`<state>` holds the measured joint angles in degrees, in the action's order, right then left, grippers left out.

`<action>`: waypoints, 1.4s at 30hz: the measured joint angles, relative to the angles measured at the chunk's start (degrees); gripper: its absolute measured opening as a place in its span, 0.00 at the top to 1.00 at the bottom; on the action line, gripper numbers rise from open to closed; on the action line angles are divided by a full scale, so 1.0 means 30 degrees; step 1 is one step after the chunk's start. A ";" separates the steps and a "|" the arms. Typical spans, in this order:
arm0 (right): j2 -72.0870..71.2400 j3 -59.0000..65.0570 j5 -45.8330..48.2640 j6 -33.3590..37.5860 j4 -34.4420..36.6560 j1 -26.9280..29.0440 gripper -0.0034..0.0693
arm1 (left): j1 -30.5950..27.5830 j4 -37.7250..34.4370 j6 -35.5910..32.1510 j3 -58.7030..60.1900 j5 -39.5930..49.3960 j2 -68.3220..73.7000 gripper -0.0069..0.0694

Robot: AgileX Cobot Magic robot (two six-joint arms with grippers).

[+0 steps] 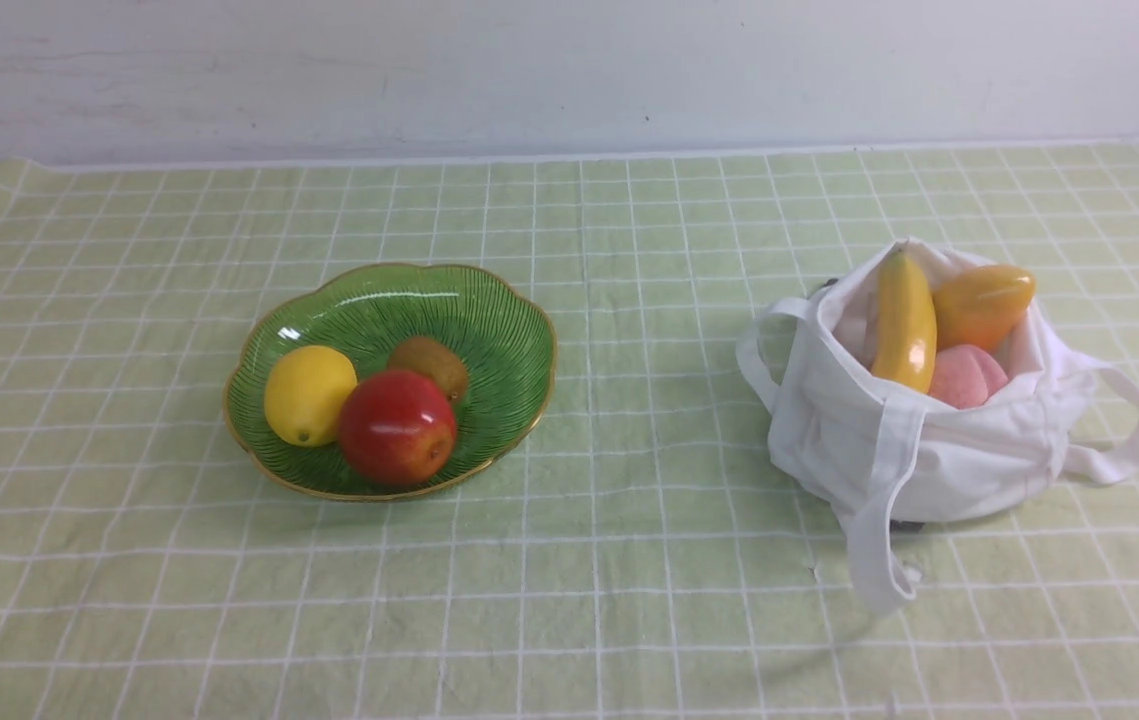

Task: Take the fruit out of the bag on the green coffee tablecloth and place them on the plate.
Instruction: 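Reach into the bag and grasp the banana with the right gripper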

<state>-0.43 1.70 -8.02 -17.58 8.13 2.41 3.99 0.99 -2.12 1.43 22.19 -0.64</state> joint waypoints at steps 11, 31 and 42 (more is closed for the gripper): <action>0.0064 -0.1726 -0.1850 -0.0017 0.0140 0.0000 0.97 | 0.0000 0.0000 0.0000 0.0000 0.0000 0.0000 0.92; 2.4311 -2.3130 2.0448 0.8208 0.5529 0.0000 0.96 | 0.0000 0.0000 0.0000 0.0000 0.0000 0.0000 0.92; 3.0087 -2.5371 1.9131 0.9959 0.7102 -0.0633 0.95 | 0.0000 0.0000 0.0000 0.0000 0.0000 0.0000 0.92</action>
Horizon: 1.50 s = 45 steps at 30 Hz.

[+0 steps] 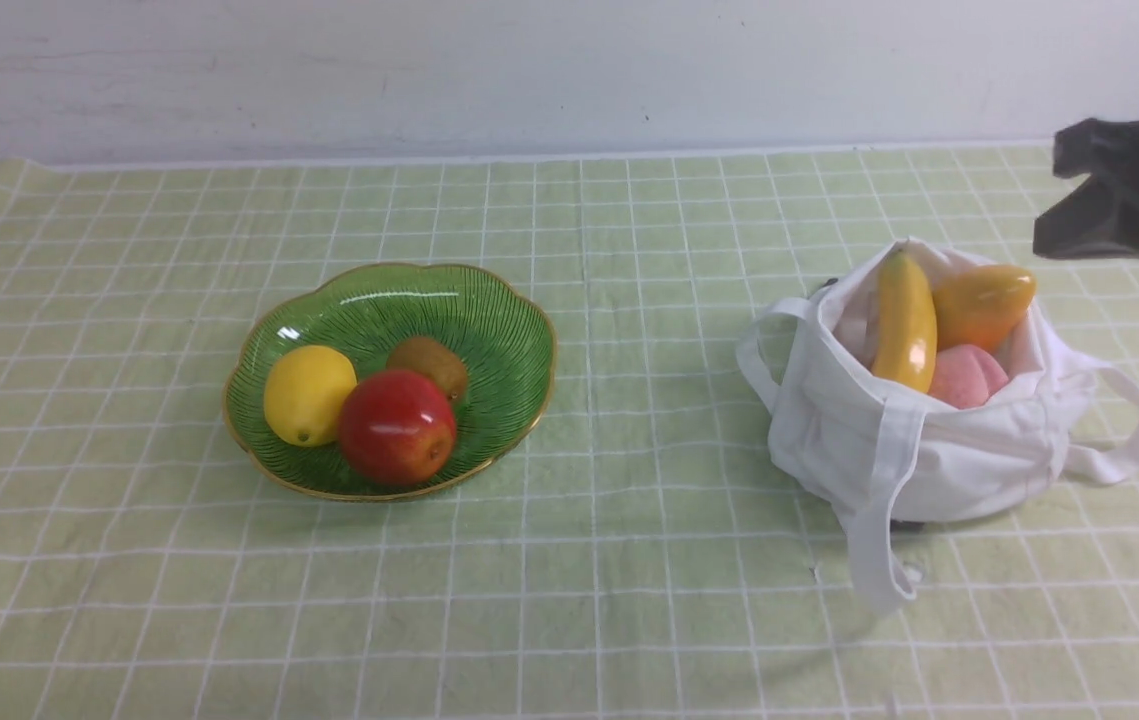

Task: Take the fruit out of the bag on the green coffee tablecloth and place them on the plate.
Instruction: 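Reach into the bag and grasp the banana with the right gripper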

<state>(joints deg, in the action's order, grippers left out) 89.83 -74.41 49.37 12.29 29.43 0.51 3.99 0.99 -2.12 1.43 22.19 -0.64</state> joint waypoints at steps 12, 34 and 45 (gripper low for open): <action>0.3415 -0.0020 -0.4220 -0.1320 -0.1875 -0.1700 0.59 | 0.0000 0.0000 0.0000 0.0000 0.0000 0.0000 0.92; 0.6102 -0.0177 -0.5558 -0.1111 -0.0205 -0.1700 0.53 | 0.0000 0.0000 0.0000 0.0000 0.0000 0.0000 0.92; 0.2773 -0.0177 -0.5058 -0.0960 -0.0684 -0.1700 0.53 | 0.0000 0.0000 -0.0006 0.0000 0.0000 0.0000 0.92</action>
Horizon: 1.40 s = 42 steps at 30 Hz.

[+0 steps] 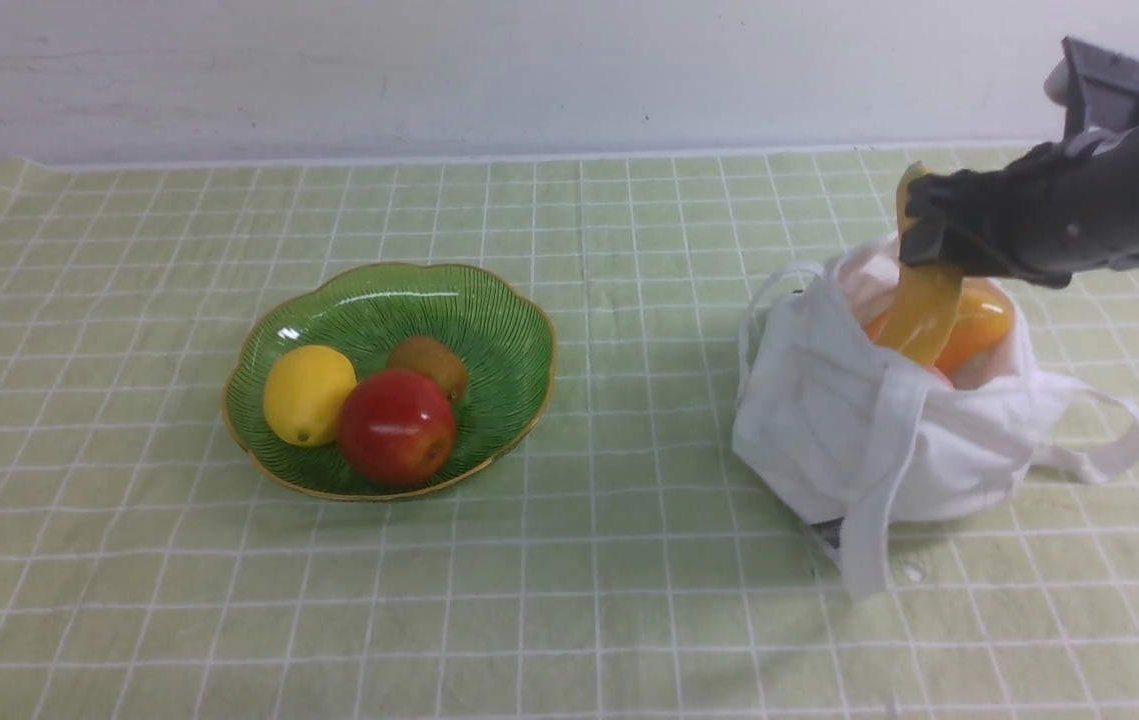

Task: Take the fruit out of the bag on the green coffee tablecloth and place them on the plate.
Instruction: 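Reach into the bag and grasp the banana with the right gripper, then take the banana out of the bag and place it in the fruit dish with the right gripper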

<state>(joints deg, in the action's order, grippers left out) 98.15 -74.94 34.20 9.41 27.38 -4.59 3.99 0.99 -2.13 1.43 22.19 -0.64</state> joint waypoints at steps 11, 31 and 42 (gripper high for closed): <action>-0.2123 -0.0533 0.0963 0.0204 -0.0187 -0.0089 0.53 | 0.0000 0.0000 0.0000 0.0000 0.0000 0.0000 0.92; 0.1541 -0.2400 -0.6314 1.1235 1.0619 -0.8898 0.53 | 0.0000 0.0000 0.0000 0.0000 0.0000 0.0000 0.92; 0.6000 -0.3392 -0.8819 1.3369 1.2192 -0.9533 0.53 | 0.0000 0.0000 0.0000 0.0000 0.0000 0.0000 0.92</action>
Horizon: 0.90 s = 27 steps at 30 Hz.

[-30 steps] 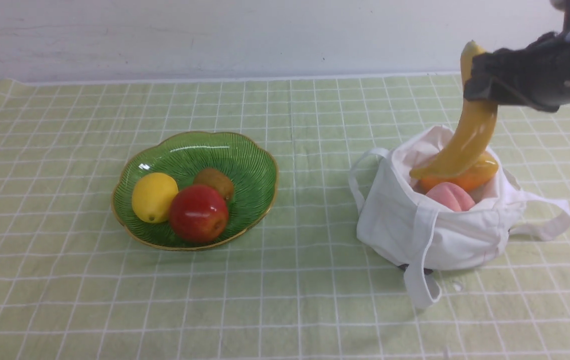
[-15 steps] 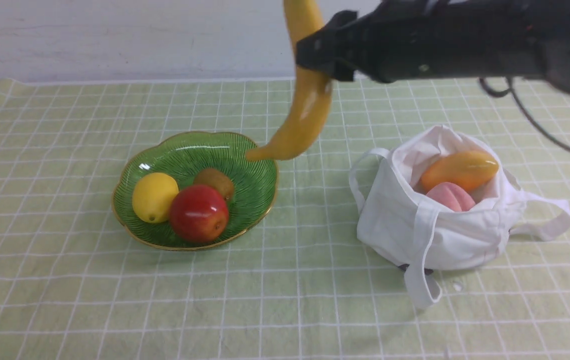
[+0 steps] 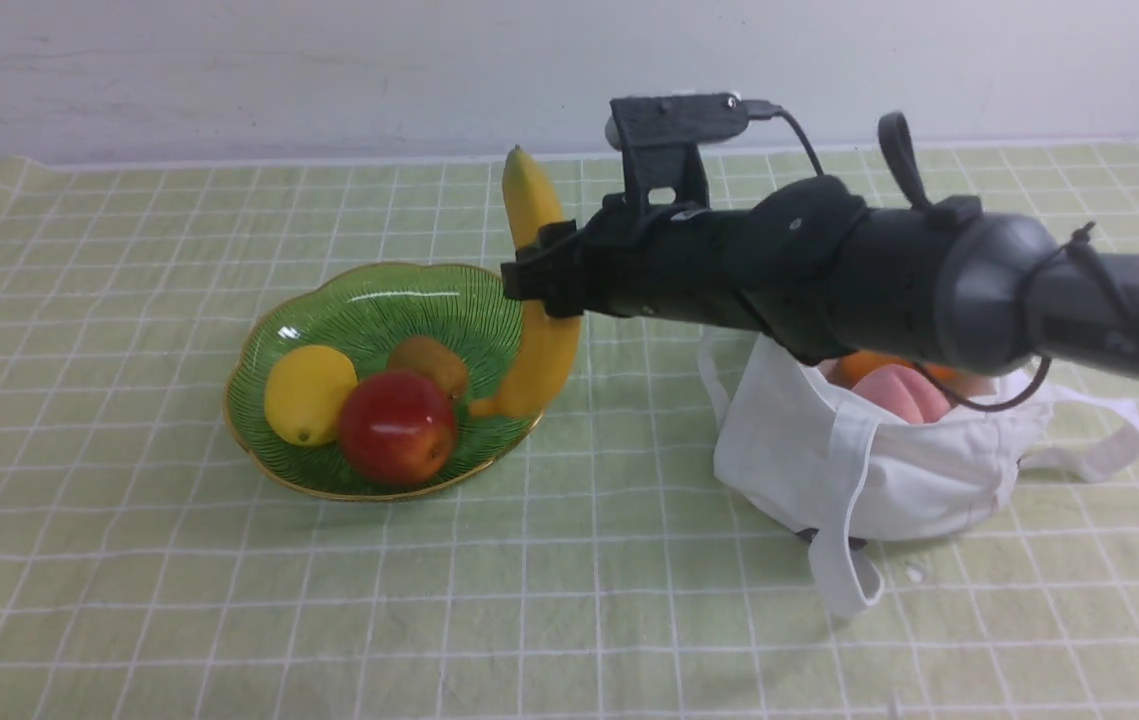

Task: Take the fruit out of the bag on the green coffee tablecloth and place them on the plate.
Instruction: 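Take the banana out of the bag and place it in the fruit dish with the right gripper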

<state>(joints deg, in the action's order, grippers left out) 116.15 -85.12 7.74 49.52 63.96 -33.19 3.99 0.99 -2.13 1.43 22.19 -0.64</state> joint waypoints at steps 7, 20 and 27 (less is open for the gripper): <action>0.0978 -0.0473 0.0008 0.0325 0.0226 0.0000 0.53 | 0.0000 0.0000 0.0000 0.0000 0.0000 0.0000 0.92; 0.1253 -0.1023 0.0245 0.0555 0.0226 -0.0092 0.41 | 0.0000 0.0000 0.0000 0.0000 0.0000 0.0000 0.92; 0.1253 -0.1023 0.0270 0.0624 0.0209 -0.0346 0.33 | 0.0000 0.0000 0.0000 0.0000 0.0000 0.0000 0.92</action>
<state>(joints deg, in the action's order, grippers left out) 119.91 -88.19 8.55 51.39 64.58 -34.23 3.99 0.99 -2.13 1.43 22.19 -0.64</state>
